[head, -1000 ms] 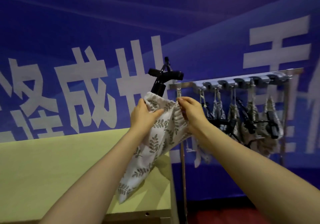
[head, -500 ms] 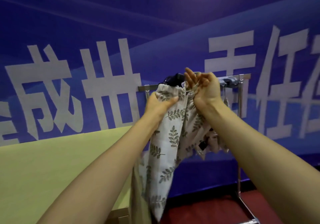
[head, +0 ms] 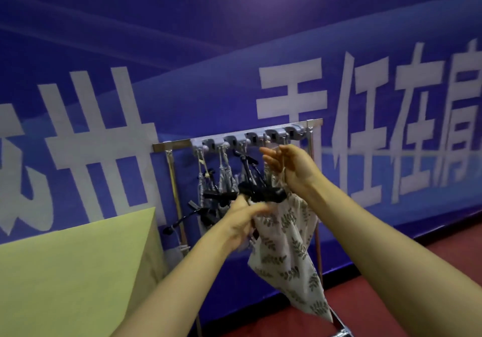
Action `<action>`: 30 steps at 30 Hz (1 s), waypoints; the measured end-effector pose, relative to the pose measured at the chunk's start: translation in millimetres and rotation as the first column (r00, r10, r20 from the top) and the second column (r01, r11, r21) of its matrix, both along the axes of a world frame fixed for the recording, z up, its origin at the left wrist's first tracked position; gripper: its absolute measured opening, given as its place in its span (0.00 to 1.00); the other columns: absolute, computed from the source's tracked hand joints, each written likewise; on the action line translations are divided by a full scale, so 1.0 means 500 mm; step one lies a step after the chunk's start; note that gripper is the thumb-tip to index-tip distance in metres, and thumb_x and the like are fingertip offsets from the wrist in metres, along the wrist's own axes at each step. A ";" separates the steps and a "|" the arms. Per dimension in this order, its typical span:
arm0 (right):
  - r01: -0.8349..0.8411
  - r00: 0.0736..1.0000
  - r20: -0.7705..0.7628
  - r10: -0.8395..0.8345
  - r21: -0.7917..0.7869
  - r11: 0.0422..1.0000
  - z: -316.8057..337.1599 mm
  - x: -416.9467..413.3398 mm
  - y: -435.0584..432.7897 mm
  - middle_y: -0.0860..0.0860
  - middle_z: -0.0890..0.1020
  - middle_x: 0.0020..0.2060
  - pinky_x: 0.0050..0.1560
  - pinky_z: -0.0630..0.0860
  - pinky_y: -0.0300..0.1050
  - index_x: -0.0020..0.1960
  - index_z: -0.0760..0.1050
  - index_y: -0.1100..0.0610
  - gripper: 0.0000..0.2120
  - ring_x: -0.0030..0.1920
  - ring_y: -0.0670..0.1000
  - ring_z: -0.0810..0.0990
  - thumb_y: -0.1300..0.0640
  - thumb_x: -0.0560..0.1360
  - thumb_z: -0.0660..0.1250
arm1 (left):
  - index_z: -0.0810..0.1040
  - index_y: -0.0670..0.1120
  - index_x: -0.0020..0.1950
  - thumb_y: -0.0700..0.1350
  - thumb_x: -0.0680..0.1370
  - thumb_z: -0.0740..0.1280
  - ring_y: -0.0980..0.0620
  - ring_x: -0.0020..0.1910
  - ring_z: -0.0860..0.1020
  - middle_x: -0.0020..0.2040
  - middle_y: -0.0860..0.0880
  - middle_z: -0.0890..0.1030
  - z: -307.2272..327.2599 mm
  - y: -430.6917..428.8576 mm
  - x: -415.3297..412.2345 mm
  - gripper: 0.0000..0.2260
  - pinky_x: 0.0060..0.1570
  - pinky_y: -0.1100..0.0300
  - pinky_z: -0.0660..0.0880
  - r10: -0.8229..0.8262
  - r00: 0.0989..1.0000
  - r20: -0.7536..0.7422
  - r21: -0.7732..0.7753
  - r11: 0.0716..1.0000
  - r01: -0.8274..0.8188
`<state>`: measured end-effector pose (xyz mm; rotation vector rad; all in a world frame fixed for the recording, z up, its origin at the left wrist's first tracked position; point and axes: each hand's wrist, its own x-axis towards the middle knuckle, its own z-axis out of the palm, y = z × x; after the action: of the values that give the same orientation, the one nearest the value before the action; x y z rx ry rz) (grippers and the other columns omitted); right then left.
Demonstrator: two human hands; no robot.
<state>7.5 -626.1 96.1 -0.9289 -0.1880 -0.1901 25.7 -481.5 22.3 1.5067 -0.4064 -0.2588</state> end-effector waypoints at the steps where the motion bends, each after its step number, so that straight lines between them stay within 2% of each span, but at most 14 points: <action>1: 0.021 0.999 -0.032 -0.022 -0.021 1.000 -0.007 0.007 -0.010 0.52 0.86 0.37 0.37 0.73 0.38 0.34 0.68 0.57 0.16 0.28 0.45 0.80 0.61 0.79 0.53 | 0.73 0.40 0.65 0.47 0.62 0.76 0.47 0.50 0.81 0.52 0.43 0.83 -0.006 -0.010 0.000 0.33 0.53 0.53 0.76 -0.058 0.996 -0.062 -0.050 0.997 0.055; 3: 0.041 0.995 -0.085 -0.042 -0.016 0.999 -0.027 0.026 -0.031 0.52 0.86 0.37 0.29 0.70 0.35 0.33 0.67 0.57 0.15 0.22 0.44 0.74 0.61 0.78 0.53 | 0.76 0.41 0.61 0.51 0.69 0.72 0.49 0.45 0.82 0.48 0.44 0.83 -0.009 -0.035 0.004 0.24 0.47 0.56 0.76 -0.117 0.980 -0.162 -0.160 0.983 0.091; 4: 0.039 0.994 -0.102 -0.039 0.002 0.999 -0.037 0.037 -0.043 0.53 0.85 0.38 0.25 0.68 0.33 0.33 0.66 0.57 0.15 0.20 0.43 0.71 0.61 0.78 0.53 | 0.76 0.41 0.61 0.53 0.72 0.70 0.48 0.45 0.82 0.49 0.43 0.83 -0.011 -0.053 0.015 0.22 0.46 0.56 0.77 -0.092 0.974 -0.206 -0.189 0.981 0.052; 8: 0.029 0.991 -0.129 -0.030 -0.004 1.000 -0.072 0.069 -0.083 0.52 0.85 0.36 0.18 0.58 0.31 0.34 0.66 0.57 0.14 0.17 0.42 0.62 0.61 0.78 0.54 | 0.77 0.39 0.61 0.54 0.69 0.74 0.43 0.53 0.81 0.53 0.40 0.83 -0.035 -0.126 0.058 0.26 0.58 0.48 0.76 0.089 0.978 -0.189 -0.101 0.989 -0.109; 10: 0.039 0.990 -0.136 -0.046 -0.052 0.998 -0.083 0.089 -0.107 0.52 0.84 0.32 0.17 0.56 0.31 0.36 0.68 0.58 0.13 0.17 0.41 0.60 0.61 0.79 0.56 | 0.75 0.39 0.61 0.54 0.67 0.75 0.44 0.52 0.81 0.54 0.40 0.82 -0.046 -0.157 0.074 0.29 0.55 0.49 0.78 0.119 0.976 -0.182 -0.057 0.990 -0.132; 12: 0.057 0.986 -0.147 -0.074 -0.113 0.992 -0.090 0.107 -0.136 0.50 0.80 0.28 0.16 0.54 0.31 0.38 0.70 0.59 0.12 0.16 0.41 0.60 0.61 0.79 0.57 | 0.67 0.42 0.67 0.56 0.64 0.76 0.44 0.54 0.79 0.60 0.40 0.79 -0.051 -0.186 0.089 0.38 0.53 0.50 0.78 0.156 0.978 -0.135 0.022 0.988 -0.155; 14: 0.078 0.982 -0.156 -0.110 -0.196 0.978 -0.095 0.119 -0.165 0.48 0.74 0.22 0.16 0.53 0.32 0.38 0.71 0.59 0.11 0.16 0.41 0.59 0.61 0.79 0.58 | 0.52 0.48 0.75 0.58 0.62 0.77 0.43 0.65 0.73 0.70 0.43 0.70 -0.052 -0.209 0.110 0.50 0.62 0.48 0.72 0.186 0.982 -0.001 0.201 0.962 -0.182; 16: 0.096 0.980 -0.143 -0.140 -0.279 0.955 -0.096 0.124 -0.195 0.46 0.66 0.18 0.18 0.53 0.34 0.37 0.71 0.59 0.11 0.16 0.43 0.57 0.60 0.78 0.58 | 0.45 0.53 0.77 0.54 0.67 0.75 0.43 0.70 0.66 0.74 0.44 0.63 -0.048 -0.234 0.128 0.49 0.66 0.49 0.67 0.168 0.976 0.135 0.288 0.936 -0.201; 18: 0.123 0.978 -0.117 -0.173 -0.347 0.930 -0.094 0.135 -0.228 0.45 0.63 0.17 0.20 0.54 0.36 0.39 0.73 0.59 0.11 0.18 0.44 0.56 0.60 0.79 0.59 | 0.50 0.56 0.76 0.53 0.71 0.73 0.45 0.72 0.64 0.74 0.45 0.63 -0.043 -0.262 0.141 0.42 0.66 0.51 0.67 0.098 0.970 0.224 0.276 0.948 -0.159; 20: 0.142 0.974 -0.105 -0.200 -0.405 0.903 -0.088 0.155 -0.262 0.46 0.63 0.18 0.22 0.55 0.37 0.40 0.76 0.59 0.11 0.19 0.45 0.56 0.59 0.79 0.60 | 0.56 0.57 0.75 0.54 0.73 0.69 0.47 0.71 0.65 0.72 0.47 0.66 -0.038 -0.296 0.154 0.34 0.64 0.55 0.67 0.054 0.961 0.272 0.256 0.958 -0.126; 23: 0.161 0.967 -0.087 -0.238 -0.513 0.843 -0.068 0.186 -0.303 0.46 0.68 0.19 0.23 0.57 0.36 0.42 0.78 0.59 0.10 0.19 0.44 0.60 0.58 0.78 0.61 | 0.61 0.53 0.74 0.55 0.75 0.67 0.48 0.68 0.68 0.69 0.49 0.69 -0.026 -0.353 0.187 0.29 0.60 0.58 0.67 0.052 0.968 0.244 0.223 0.969 -0.108; 25: 0.161 0.967 -0.066 -0.247 -0.592 0.789 -0.054 0.211 -0.328 0.46 0.71 0.20 0.22 0.61 0.34 0.44 0.79 0.59 0.09 0.19 0.42 0.66 0.58 0.78 0.62 | 0.64 0.53 0.72 0.55 0.76 0.66 0.51 0.57 0.75 0.58 0.49 0.75 -0.011 -0.387 0.219 0.26 0.50 0.64 0.70 0.056 0.966 0.252 0.217 0.970 -0.112; 27: 0.160 0.967 -0.040 -0.251 -0.673 0.722 -0.043 0.240 -0.350 0.47 0.73 0.23 0.24 0.62 0.35 0.44 0.79 0.59 0.09 0.21 0.42 0.67 0.58 0.78 0.62 | 0.66 0.53 0.70 0.52 0.77 0.64 0.57 0.42 0.75 0.45 0.50 0.75 0.005 -0.408 0.247 0.21 0.38 0.70 0.70 0.052 0.958 0.281 0.195 0.975 -0.110; 30: 0.178 0.965 0.006 -0.262 -0.749 0.638 -0.022 0.304 -0.377 0.53 0.74 0.30 0.29 0.63 0.39 0.42 0.79 0.57 0.10 0.27 0.46 0.68 0.57 0.78 0.62 | 0.66 0.50 0.71 0.49 0.79 0.62 0.63 0.39 0.72 0.42 0.55 0.74 0.024 -0.440 0.305 0.20 0.37 0.74 0.69 0.049 0.939 0.340 0.134 0.986 -0.100</action>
<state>159.4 -814.3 85.0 -1.8002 -0.0436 -0.3011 178.0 -701.2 34.5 1.7160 -0.6102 0.0331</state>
